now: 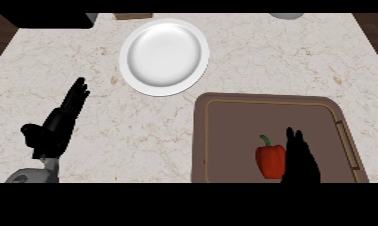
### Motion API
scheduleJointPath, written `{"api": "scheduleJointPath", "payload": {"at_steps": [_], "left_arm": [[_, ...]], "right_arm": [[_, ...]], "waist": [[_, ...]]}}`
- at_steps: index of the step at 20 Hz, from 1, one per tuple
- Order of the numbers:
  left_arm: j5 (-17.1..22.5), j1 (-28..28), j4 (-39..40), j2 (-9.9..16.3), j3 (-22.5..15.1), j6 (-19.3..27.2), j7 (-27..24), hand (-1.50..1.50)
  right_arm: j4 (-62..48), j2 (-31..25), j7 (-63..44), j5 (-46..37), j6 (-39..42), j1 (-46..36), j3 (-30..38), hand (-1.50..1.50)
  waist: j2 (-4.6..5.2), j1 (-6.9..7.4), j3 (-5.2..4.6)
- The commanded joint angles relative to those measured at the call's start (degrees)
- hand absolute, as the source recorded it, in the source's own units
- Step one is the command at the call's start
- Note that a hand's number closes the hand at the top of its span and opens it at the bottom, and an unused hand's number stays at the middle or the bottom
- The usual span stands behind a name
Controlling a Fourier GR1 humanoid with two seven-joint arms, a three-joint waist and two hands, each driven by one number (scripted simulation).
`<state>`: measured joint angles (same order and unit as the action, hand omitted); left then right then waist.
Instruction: Pick the bell pepper from the tray and place it in the plate
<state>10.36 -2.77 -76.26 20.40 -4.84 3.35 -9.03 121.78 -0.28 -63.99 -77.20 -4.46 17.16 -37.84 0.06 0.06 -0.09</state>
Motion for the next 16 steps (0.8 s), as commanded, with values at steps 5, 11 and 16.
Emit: {"api": "scheduleJointPath", "payload": {"at_steps": [5, 11, 16], "left_arm": [[-1.4, 0.8, -0.7, -1.1, -0.4, 0.2, 0.6, 0.00], [-1.3, 2.6, -1.4, -1.7, 0.5, -1.2, -1.0, 0.00], [-3.2, -1.3, 1.0, -3.2, 0.6, -0.4, 0.5, 0.00]], "right_arm": [[-0.6, 0.3, -9.6, 3.4, 10.8, -2.3, 4.0, -1.50], [-4.0, 0.3, -7.6, 8.0, 10.2, -3.9, 8.0, -1.50], [-12.7, 0.3, -6.3, 8.3, 8.1, -9.1, 10.9, -1.50]], "waist": [[-0.01, 0.11, 0.07], [-0.09, 0.22, 0.09], [-0.01, 0.09, 0.09]]}}
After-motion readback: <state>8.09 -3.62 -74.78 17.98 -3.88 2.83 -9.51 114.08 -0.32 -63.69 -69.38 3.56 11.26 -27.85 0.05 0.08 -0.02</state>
